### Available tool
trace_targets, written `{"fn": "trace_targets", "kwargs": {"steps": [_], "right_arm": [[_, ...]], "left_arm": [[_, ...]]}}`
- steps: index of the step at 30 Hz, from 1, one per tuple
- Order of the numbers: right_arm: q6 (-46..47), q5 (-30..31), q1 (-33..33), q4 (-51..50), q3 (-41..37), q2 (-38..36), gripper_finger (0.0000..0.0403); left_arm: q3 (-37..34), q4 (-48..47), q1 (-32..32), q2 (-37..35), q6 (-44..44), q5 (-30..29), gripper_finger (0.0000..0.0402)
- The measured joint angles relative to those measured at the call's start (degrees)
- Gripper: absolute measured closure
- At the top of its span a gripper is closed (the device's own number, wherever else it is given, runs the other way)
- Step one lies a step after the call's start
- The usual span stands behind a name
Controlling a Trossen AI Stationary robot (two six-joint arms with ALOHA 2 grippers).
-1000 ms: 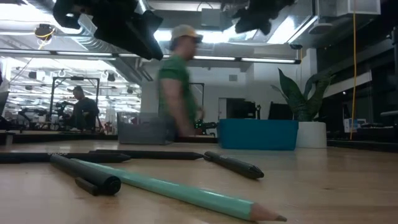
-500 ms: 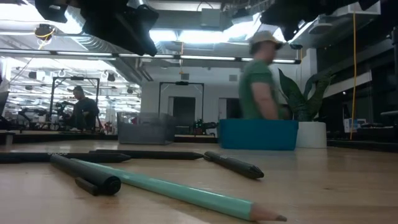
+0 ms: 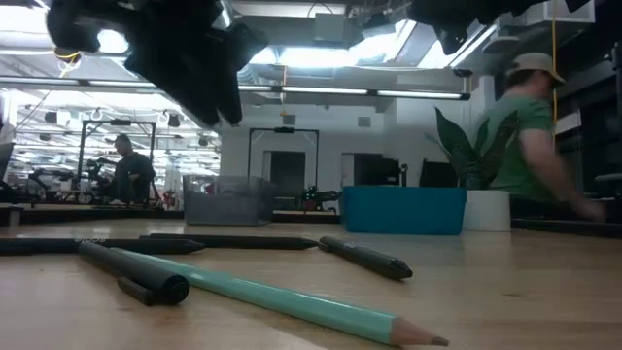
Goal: Sort pens & pencils
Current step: Put the light blue pencil into the blue bin
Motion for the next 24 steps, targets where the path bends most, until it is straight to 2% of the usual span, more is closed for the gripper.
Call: {"fn": "trace_targets", "kwargs": {"steps": [16,24], "right_arm": [[2.2,2.4,4.2,-1.0,0.0,0.0,0.035],[4.5,9.7,10.4,-1.0,0.0,0.0,0.035]], "left_arm": [[0.3,3.7,-6.4,5.6,-4.8,1.5,0.0282],[5.0,1.0,-8.0,10.8,-6.0,1.7,0.0282]]}}
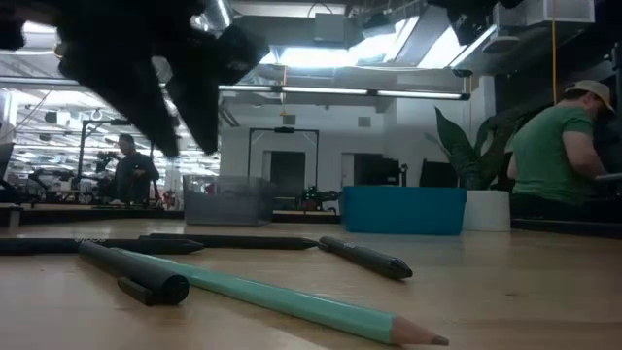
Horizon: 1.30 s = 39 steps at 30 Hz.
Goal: Sort pens & pencils
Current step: Put the light blue pencil into the blue bin
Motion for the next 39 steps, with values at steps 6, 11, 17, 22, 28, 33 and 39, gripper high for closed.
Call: {"fn": "trace_targets", "kwargs": {"steps": [6,11,17,22,28,33,39], "right_arm": [[1.5,5.5,4.7,0.0,0.0,0.0,0.035],[2.3,8.4,7.8,0.7,0.0,1.2,0.035],[4.1,9.1,9.5,2.3,0.0,4.9,0.035],[5.2,10.9,10.0,3.2,0.0,7.6,0.035],[6.0,10.9,10.0,4.2,0.0,8.4,0.035],[5.6,10.8,10.0,5.2,0.0,8.4,0.035],[5.1,10.7,10.0,5.3,0.0,8.4,0.035]], "left_arm": [[2.8,-2.4,-1.6,4.1,-0.4,0.5,0.0282],[3.9,-2.2,-2.3,5.7,-1.0,1.1,0.0282],[3.9,-0.8,-2.3,7.8,-2.0,2.7,0.0282],[3.8,-0.3,-2.3,8.7,-2.3,3.0,0.0282],[3.8,0.6,-2.6,8.8,-3.4,3.9,0.0282],[3.8,0.8,-2.6,10.6,-3.4,4.4,0.0282],[4.0,0.9,-2.5,12.4,-3.1,5.0,0.0282]]}}
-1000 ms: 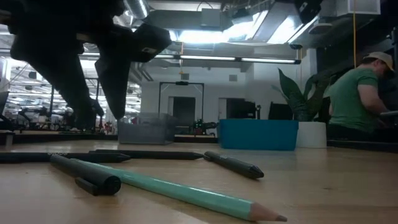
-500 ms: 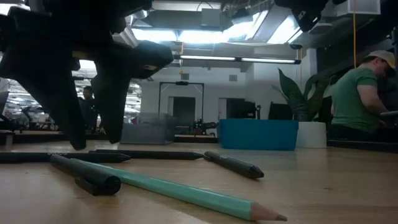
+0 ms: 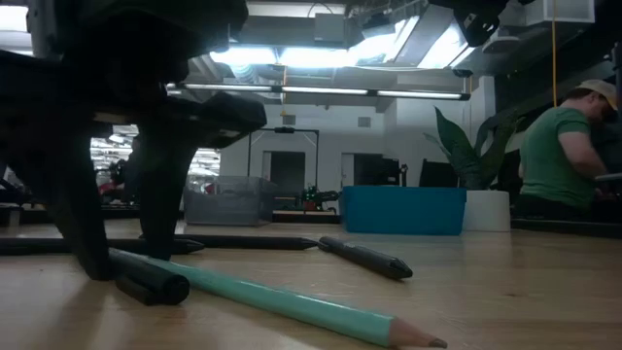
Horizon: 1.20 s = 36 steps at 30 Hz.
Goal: Sort pens & pencils
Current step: Put the light blue pencil into the blue bin
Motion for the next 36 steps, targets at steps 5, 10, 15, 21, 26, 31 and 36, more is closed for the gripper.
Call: {"fn": "trace_targets", "kwargs": {"steps": [5,10,15,21,26,31,36], "right_arm": [[0.0,0.0,0.0,0.0,0.0,0.0,0.035],[-0.5,0.0,0.0,0.0,0.0,0.0,0.035],[-0.5,0.0,0.0,0.0,0.0,0.0,0.035],[-0.5,0.0,0.0,0.0,0.0,0.0,0.035],[-0.6,0.0,0.0,0.0,0.0,0.0,0.035],[-0.6,0.0,0.0,0.0,0.0,0.0,0.035],[-0.6,0.0,0.0,0.0,0.0,0.0,0.035]], "left_arm": [[0.2,-0.5,0.0,-0.3,-0.1,-0.3,0.0282],[3.9,-3.7,-0.7,-0.2,0.1,-1.3,0.0282],[5.1,-5.9,-0.7,-0.3,0.2,-2.7,0.0282],[5.2,-6.2,0.3,-0.3,0.2,-3.3,0.0282],[5.2,-6.3,1.2,-0.1,0.3,-3.3,0.0282],[5.2,-6.3,1.2,0.3,0.3,-3.1,0.0282],[5.2,-6.0,1.1,1.2,-0.1,-1.7,0.0282]]}}
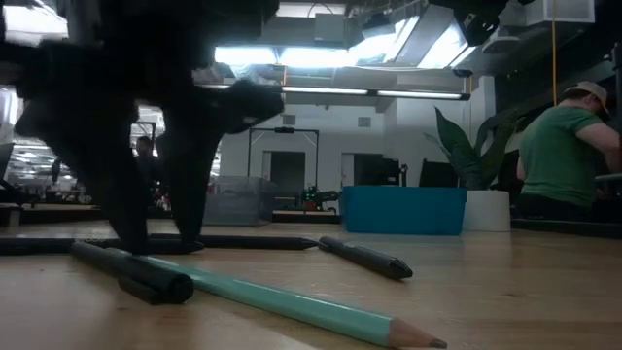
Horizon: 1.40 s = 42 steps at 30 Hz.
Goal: Sort pens & pencils
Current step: Put the light blue pencil into the blue bin
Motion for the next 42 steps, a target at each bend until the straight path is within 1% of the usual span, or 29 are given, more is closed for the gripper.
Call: {"fn": "trace_targets", "kwargs": {"steps": [7,14,24,29,33,42], "right_arm": [[0.1,0.0,0.0,0.0,0.0,0.0,0.035],[0.1,0.0,0.0,0.0,0.0,0.0,0.035],[0.2,0.0,0.0,0.0,0.0,0.0,0.035],[0.1,0.0,0.0,0.0,0.0,0.0,0.035],[0.1,0.0,0.0,0.0,0.0,0.0,0.035],[0.0,0.0,0.0,0.0,0.0,0.0,0.035]], "left_arm": [[0.2,-0.1,-0.1,1.8,-0.1,1.2,0.0282],[0.2,0.1,0.1,2.0,-0.2,1.5,0.0282],[0.1,0.5,1.7,2.1,-0.2,7.7,0.0282],[0.0,0.6,2.1,2.1,-0.2,8.4,0.0284],[0.0,0.6,2.1,2.2,-0.2,8.6,0.0295],[0.0,0.9,2.1,2.2,-0.2,9.1,0.0336]]}}
